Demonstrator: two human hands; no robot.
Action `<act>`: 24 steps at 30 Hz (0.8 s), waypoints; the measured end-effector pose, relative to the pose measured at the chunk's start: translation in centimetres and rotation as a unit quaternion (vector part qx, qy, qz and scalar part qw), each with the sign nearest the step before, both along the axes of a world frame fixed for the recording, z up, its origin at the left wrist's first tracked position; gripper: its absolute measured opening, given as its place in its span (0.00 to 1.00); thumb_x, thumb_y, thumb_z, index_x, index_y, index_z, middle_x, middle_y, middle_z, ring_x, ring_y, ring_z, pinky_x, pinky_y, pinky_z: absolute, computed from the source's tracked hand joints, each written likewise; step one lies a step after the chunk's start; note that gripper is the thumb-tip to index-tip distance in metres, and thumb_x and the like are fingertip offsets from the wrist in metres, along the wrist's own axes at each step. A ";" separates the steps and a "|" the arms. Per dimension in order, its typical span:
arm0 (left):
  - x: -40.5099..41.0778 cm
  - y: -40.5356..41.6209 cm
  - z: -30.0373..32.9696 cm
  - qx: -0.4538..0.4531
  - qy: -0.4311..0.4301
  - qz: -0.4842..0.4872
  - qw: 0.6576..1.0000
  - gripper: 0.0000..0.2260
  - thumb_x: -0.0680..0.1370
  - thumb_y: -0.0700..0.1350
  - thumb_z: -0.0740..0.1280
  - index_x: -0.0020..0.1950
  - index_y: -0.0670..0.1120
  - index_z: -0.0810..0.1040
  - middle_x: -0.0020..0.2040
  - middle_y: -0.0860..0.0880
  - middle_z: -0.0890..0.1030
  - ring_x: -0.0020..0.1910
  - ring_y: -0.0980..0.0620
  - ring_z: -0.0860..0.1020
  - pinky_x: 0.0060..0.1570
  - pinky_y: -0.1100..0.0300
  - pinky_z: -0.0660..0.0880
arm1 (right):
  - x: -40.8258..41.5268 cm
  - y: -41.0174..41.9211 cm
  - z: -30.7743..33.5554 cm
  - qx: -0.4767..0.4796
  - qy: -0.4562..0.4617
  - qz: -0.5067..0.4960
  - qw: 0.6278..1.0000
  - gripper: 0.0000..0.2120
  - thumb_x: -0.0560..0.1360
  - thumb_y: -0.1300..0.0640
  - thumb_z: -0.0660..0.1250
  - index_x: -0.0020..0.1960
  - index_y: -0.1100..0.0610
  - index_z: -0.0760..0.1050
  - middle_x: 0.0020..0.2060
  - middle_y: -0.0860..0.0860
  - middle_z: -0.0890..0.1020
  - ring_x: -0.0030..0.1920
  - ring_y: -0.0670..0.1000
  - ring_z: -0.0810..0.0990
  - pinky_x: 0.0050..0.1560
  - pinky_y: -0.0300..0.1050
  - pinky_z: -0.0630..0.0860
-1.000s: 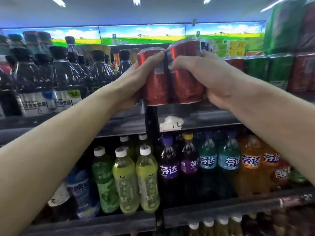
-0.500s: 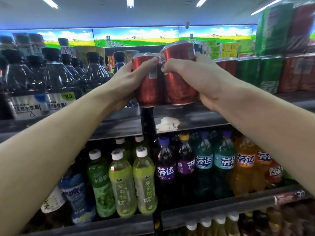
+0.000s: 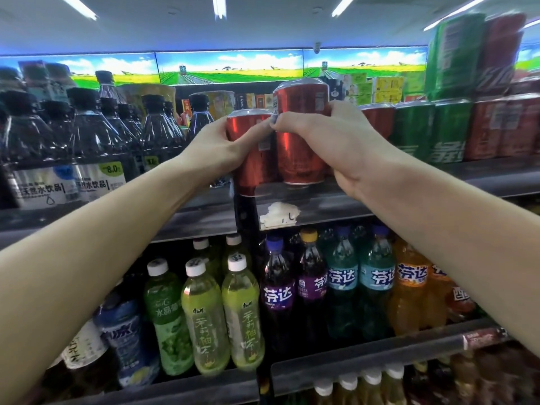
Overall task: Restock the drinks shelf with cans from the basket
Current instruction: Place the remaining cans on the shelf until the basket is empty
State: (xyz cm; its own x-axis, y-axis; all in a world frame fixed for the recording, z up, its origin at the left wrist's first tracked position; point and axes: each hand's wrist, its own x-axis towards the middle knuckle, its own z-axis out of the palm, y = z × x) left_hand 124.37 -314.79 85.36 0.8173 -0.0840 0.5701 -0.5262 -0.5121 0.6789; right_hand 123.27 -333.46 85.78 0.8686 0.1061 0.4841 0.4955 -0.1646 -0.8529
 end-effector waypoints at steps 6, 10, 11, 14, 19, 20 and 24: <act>-0.3 -0.3 -0.2 0.066 -0.043 0.140 0.987 0.36 0.71 0.71 0.72 0.64 0.46 0.66 0.50 0.50 0.81 0.46 0.53 0.83 0.42 0.56 0.80 | 0.2 -0.8 -0.2 -0.002 -0.023 -0.038 0.999 0.21 0.65 0.42 0.78 0.51 0.55 0.85 0.48 0.53 0.87 0.49 0.53 0.87 0.55 0.55 0.84; -0.5 -0.5 -0.2 0.166 -0.111 0.189 0.961 0.30 0.76 0.67 0.68 0.60 0.46 0.61 0.49 0.45 0.78 0.45 0.44 0.79 0.40 0.51 0.72 | -0.1 -1.8 -0.4 0.022 -0.037 -0.020 0.999 0.20 0.65 0.44 0.81 0.52 0.51 0.83 0.47 0.48 0.87 0.49 0.49 0.87 0.55 0.51 0.84; -0.6 -0.5 -0.1 0.182 -0.114 0.199 0.956 0.30 0.77 0.68 0.67 0.60 0.46 0.61 0.50 0.45 0.78 0.46 0.43 0.78 0.42 0.51 0.71 | -0.1 -2.1 -0.4 0.026 -0.040 -0.019 0.999 0.22 0.64 0.44 0.81 0.54 0.50 0.82 0.48 0.47 0.87 0.49 0.48 0.87 0.55 0.50 0.83; -0.9 -0.5 0.0 0.209 -0.110 0.237 0.942 0.36 0.73 0.73 0.64 0.65 0.45 0.63 0.52 0.45 0.79 0.48 0.42 0.78 0.47 0.47 0.74 | -0.3 -3.5 0.0 0.043 -0.045 -0.009 0.998 0.25 0.65 0.45 0.82 0.58 0.50 0.80 0.50 0.47 0.86 0.50 0.47 0.86 0.54 0.50 0.84; -2.3 -0.9 0.2 0.206 -0.089 0.262 0.939 0.44 0.66 0.78 0.62 0.69 0.48 0.62 0.54 0.42 0.80 0.48 0.41 0.79 0.49 0.45 0.75 | -0.2 -6.5 1.7 0.090 -0.064 0.009 0.994 0.25 0.67 0.50 0.82 0.61 0.55 0.80 0.49 0.50 0.86 0.46 0.47 0.88 0.49 0.49 0.85; -2.6 -1.2 0.3 0.213 -0.090 0.274 0.934 0.44 0.67 0.77 0.62 0.71 0.47 0.62 0.56 0.41 0.79 0.51 0.40 0.78 0.50 0.44 0.75 | -0.1 -7.2 2.2 0.091 -0.067 0.006 0.994 0.25 0.68 0.50 0.81 0.61 0.55 0.79 0.49 0.50 0.87 0.46 0.48 0.88 0.49 0.50 0.85; -3.6 -3.2 1.3 0.246 -0.183 0.317 0.897 0.38 0.76 0.70 0.63 0.74 0.43 0.63 0.68 0.38 0.73 0.64 0.38 0.74 0.56 0.40 0.73 | 1.2 -9.8 5.2 0.073 -0.102 -0.027 0.992 0.30 0.62 0.43 0.82 0.60 0.53 0.80 0.47 0.49 0.88 0.47 0.48 0.88 0.56 0.53 0.83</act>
